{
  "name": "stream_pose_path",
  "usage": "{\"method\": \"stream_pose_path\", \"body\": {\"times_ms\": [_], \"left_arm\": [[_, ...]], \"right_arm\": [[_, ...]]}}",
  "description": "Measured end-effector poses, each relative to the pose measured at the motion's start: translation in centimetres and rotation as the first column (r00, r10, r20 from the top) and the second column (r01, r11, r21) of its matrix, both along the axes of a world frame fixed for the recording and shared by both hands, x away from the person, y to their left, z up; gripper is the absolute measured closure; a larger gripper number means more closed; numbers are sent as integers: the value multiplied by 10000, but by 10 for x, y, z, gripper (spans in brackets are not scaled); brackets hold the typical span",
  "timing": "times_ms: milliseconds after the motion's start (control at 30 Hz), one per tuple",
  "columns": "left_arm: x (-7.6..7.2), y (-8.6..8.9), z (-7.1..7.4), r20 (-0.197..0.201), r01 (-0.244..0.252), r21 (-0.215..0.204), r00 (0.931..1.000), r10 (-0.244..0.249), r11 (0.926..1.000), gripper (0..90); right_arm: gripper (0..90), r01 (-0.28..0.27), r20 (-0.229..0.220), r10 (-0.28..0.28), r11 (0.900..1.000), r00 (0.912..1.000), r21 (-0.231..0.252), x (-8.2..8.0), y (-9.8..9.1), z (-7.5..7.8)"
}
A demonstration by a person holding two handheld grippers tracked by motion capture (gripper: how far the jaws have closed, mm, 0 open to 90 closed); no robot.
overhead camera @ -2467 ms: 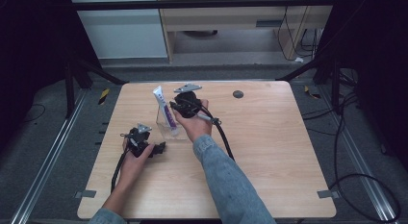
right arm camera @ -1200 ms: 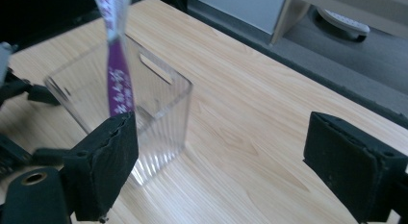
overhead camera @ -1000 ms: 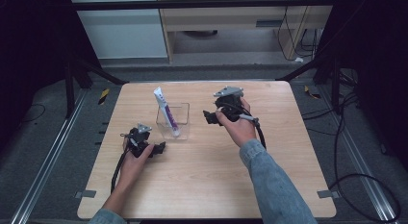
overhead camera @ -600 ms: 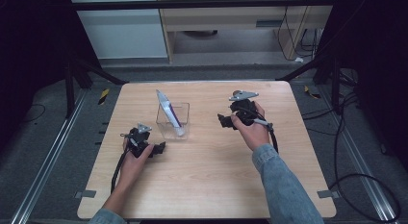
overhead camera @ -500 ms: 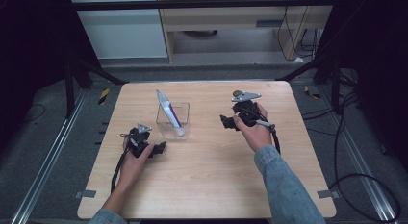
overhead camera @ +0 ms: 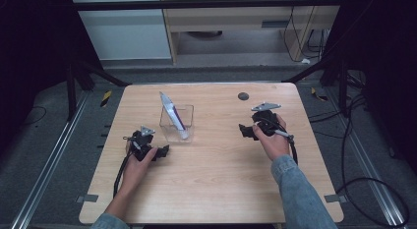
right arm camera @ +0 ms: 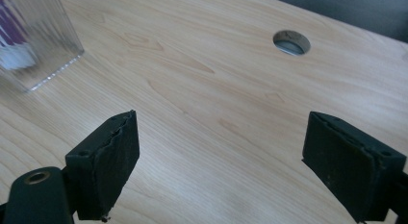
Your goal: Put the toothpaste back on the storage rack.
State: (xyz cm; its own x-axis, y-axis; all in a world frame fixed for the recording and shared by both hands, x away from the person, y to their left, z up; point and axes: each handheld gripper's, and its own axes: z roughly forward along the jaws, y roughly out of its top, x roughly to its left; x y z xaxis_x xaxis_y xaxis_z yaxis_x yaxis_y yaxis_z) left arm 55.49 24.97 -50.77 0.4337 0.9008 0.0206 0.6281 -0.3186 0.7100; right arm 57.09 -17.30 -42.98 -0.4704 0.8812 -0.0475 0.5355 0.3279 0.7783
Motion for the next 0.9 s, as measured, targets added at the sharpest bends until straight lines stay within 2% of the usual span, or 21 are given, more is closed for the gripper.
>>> {"method": "stream_pose_path", "body": {"times_ms": [233,333,500,533,633,700,900], "left_arm": [[0,0,0,2,-4,3,10000,4,10000,0],[0,0,0,-3,-3,-3,10000,3,10000,0],[0,0,0,1,-4,0,10000,4,10000,0],[0,0,0,1,-10,-3,10000,10,10000,0],[0,0,0,0,-12,-5,10000,12,10000,0],[0,0,0,2,-15,0,10000,15,10000,0],[0,0,0,2,-9,-1,10000,9,10000,0]], "right_arm": [[127,374,-210,-374,9993,9991,-23,-4,-21,-13],[127,714,-356,-718,9974,9968,-130,-7,-36,-23],[128,941,-530,-944,9955,9941,-93,-14,-48,-37],[127,1034,-629,-1029,9946,9927,47,-17,-53,-44],[130,1097,-786,-1080,9938,9910,176,-19,-57,-49],[134,1291,-979,-1245,9908,9874,416,-23,-64,-58],[131,1603,-940,-1545,9853,9835,584,-25,-74,-67]]}}
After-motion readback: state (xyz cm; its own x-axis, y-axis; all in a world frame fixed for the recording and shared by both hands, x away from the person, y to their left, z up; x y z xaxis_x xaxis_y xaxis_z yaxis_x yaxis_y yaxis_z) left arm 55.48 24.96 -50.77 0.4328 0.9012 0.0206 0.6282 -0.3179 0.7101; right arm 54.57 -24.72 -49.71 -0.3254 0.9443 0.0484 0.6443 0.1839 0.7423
